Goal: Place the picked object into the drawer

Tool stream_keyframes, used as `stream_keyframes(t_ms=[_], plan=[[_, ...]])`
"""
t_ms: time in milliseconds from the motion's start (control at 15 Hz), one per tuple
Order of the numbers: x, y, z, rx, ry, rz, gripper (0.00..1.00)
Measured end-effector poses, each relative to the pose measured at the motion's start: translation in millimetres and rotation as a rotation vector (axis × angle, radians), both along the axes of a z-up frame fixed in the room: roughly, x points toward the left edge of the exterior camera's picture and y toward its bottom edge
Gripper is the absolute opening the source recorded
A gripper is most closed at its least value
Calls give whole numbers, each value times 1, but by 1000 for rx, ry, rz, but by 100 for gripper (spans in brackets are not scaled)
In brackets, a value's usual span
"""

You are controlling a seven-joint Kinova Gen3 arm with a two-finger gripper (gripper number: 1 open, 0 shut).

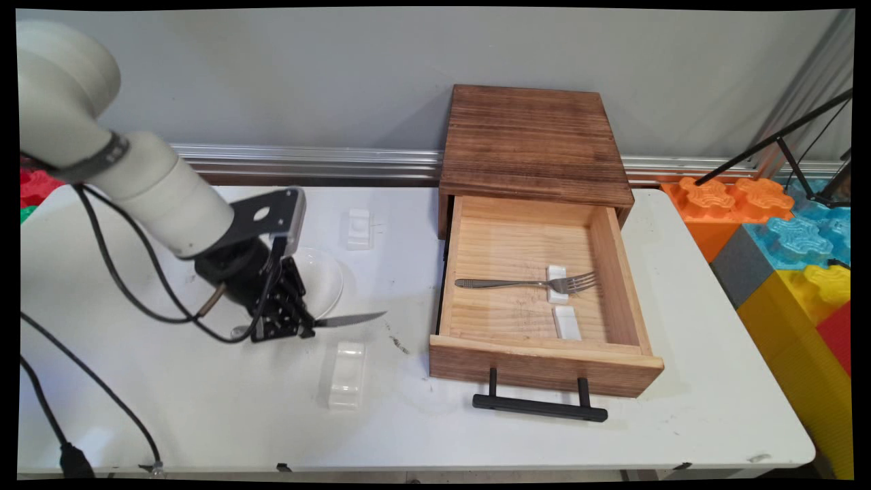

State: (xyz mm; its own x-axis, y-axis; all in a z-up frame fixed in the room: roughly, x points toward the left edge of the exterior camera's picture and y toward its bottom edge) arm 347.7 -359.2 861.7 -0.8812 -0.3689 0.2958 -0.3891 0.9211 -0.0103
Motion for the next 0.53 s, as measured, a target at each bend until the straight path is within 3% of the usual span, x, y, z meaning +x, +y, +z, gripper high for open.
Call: stream_keyframes(t_ms=[533], plan=[[-41,-23,51,-58,57,-25,0]])
